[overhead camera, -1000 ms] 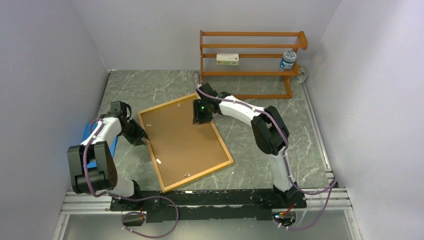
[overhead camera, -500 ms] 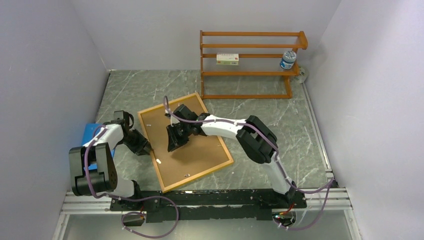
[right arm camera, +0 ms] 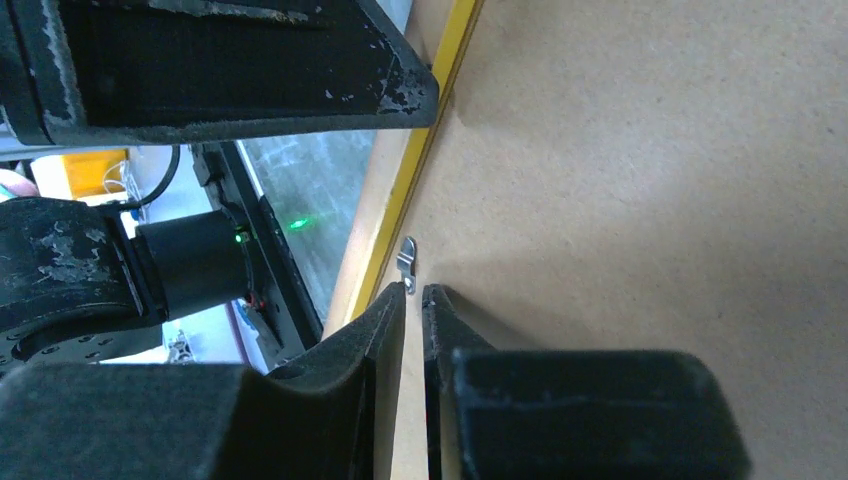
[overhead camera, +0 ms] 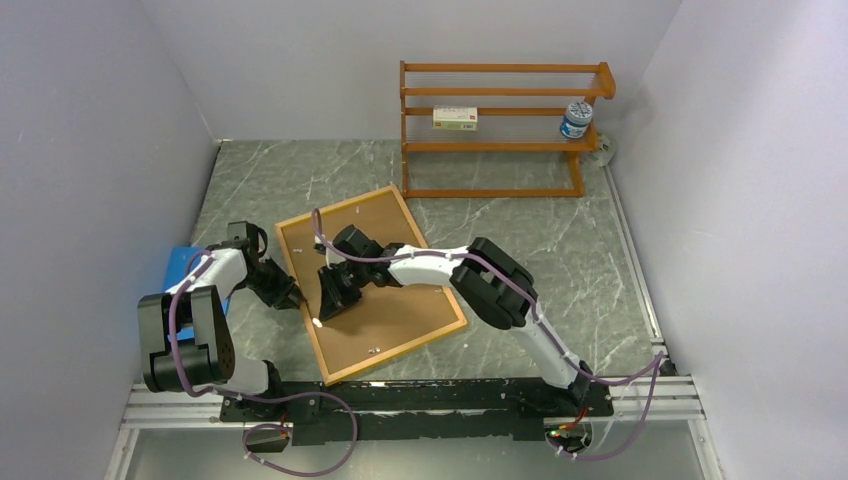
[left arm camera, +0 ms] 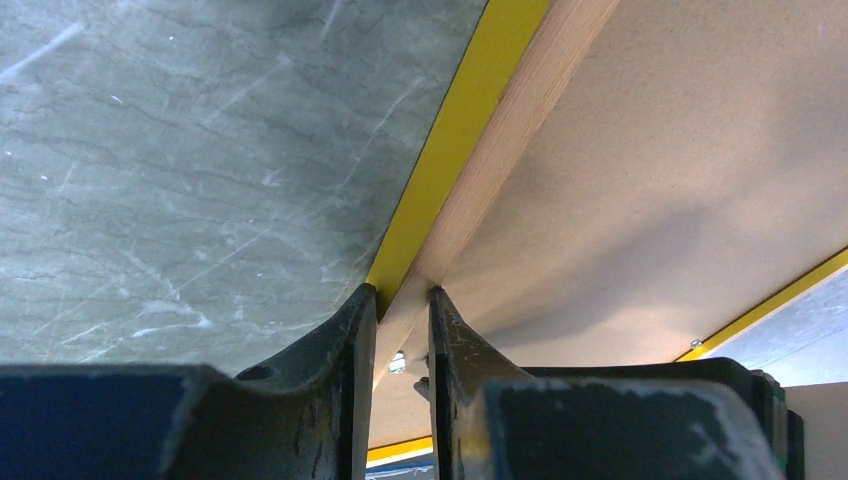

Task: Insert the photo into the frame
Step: Install the photo frame at the center of the board.

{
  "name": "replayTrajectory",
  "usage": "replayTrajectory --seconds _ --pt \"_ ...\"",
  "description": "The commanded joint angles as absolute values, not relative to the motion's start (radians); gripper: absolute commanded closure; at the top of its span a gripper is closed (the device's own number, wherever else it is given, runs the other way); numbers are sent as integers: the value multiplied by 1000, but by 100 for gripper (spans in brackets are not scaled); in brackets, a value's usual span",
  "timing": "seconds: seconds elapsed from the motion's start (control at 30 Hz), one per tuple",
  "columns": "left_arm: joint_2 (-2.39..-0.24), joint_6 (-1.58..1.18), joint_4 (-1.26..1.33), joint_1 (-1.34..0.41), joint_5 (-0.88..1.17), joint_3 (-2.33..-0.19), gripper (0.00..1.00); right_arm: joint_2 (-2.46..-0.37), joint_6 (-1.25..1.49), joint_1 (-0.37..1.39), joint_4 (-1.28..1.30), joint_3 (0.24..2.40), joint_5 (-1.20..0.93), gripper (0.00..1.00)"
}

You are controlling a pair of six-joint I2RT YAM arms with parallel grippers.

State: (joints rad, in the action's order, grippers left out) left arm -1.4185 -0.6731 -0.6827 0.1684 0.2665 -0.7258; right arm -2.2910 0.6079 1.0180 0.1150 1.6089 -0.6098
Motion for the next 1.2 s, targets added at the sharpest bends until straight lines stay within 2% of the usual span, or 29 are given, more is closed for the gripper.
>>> replayTrajectory --seconds 0.0,0.27,0.6,0.87,1.07,1.17 --pt "-1415 -685 -677 161 272 -706 81 -2333 625 1039 53 1610 -594 83" --pt "-1417 -684 -678 161 272 -708 84 -2358 620 1052 46 1612 -566 83" --pt "-1422 -683 -678 162 272 -710 85 -2387 560 1060 50 1620 -670 84" --pt "-1418 -683 -679 161 272 -710 84 -2394 535 1065 85 1624 -659 83" --pt "-1413 -682 -685 161 269 -716 84 -2355 525 1065 83 1637 -631 80" --pt "-1404 -681 -703 161 265 -731 82 -2325 514 1061 90 1644 -586 74"
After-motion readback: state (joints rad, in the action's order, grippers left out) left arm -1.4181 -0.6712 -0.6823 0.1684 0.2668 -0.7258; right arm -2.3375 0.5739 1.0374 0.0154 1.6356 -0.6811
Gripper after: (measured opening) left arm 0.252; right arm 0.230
